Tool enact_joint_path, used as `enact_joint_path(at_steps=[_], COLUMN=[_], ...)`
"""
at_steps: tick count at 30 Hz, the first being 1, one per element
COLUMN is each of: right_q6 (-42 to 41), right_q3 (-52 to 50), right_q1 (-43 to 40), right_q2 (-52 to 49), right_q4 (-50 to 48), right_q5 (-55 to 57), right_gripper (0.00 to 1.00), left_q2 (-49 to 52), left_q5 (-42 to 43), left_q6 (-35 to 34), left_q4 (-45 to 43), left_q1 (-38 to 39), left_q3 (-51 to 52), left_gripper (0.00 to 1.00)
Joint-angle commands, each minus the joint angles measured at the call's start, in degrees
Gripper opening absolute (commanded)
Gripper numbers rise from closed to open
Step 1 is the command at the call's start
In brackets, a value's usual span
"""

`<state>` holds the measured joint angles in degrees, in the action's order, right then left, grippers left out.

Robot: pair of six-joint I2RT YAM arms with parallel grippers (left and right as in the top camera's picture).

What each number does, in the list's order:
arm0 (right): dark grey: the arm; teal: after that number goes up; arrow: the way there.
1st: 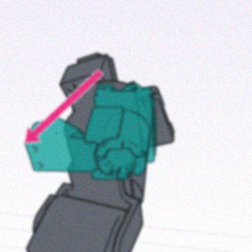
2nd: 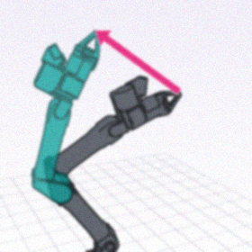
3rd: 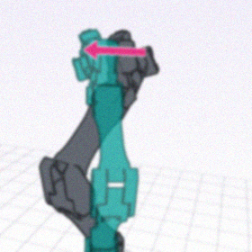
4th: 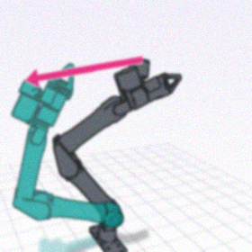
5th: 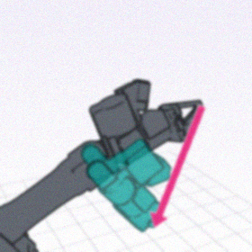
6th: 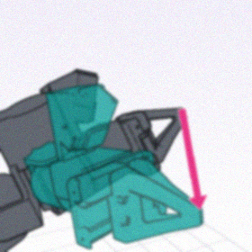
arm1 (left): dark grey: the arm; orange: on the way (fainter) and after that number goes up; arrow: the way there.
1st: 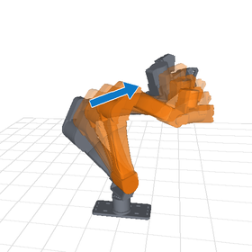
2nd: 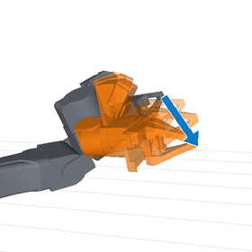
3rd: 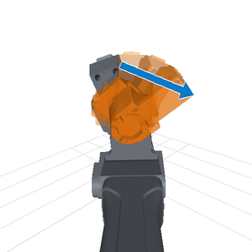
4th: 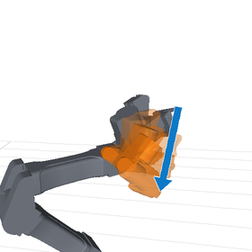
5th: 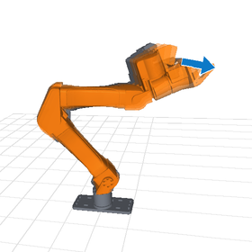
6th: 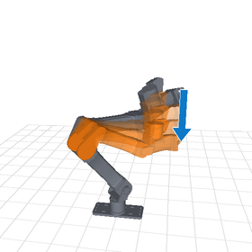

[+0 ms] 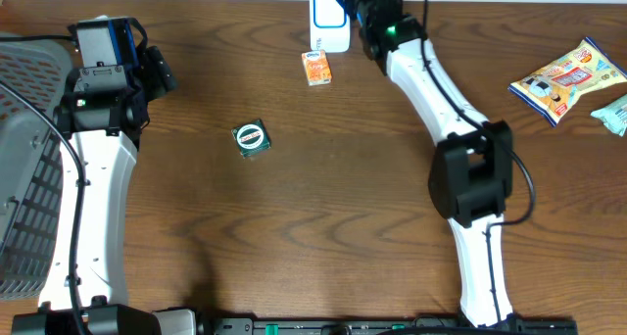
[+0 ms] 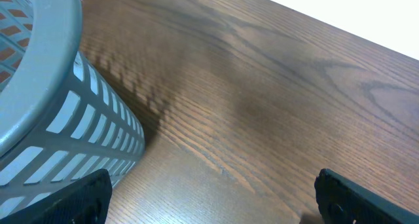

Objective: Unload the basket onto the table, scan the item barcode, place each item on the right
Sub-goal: 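Carry the green tissue pack up to the white scanner, then carry the green tissue pack to the right edge and release it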

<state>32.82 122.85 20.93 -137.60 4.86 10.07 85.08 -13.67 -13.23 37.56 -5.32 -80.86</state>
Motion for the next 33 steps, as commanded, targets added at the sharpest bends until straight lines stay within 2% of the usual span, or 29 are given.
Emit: enact_joint_path(at_steps=[1, 11, 17, 22, 28, 33], right_q6=[4.7, 6.2, 0.6, -0.6, -12.5, -24.3], right_q3=[0.4, 0.4, 0.4, 0.5, 0.5, 0.5], right_q1=[0.5, 0.5, 0.4, -0.9, -7.4, -15.5], right_q2=[-3.1, -3.9, -3.4, -1.3, 3.8, 6.5], right_q4=[-0.3, 0.7, -0.1, -1.3, 3.0, 14.9], right_q5=[-0.1, -0.1, 2.8, 6.8, 8.5, 8.5], right_gripper=[0.01, 0.01, 0.01, 0.01, 0.01, 0.01], left_q2=[0.4, 0.4, 0.4, 0.4, 0.4, 0.4], left_q5=[-0.5, -0.5, -0.5, -0.5, -0.5, -0.5], left_q6=[0.7, 0.7, 0.7, 0.7, 0.7, 0.7], left_q4=[0.2, 0.2, 0.2, 0.2, 0.2, 0.2], left_q1=[-0.2, -0.2, -0.2, -0.2, -0.2, -0.2], left_q3=[-0.5, -0.5, -0.5, -0.5, -0.5, -0.5], left_gripper=[0.98, 0.98, 0.98, 0.98, 0.98, 0.98])
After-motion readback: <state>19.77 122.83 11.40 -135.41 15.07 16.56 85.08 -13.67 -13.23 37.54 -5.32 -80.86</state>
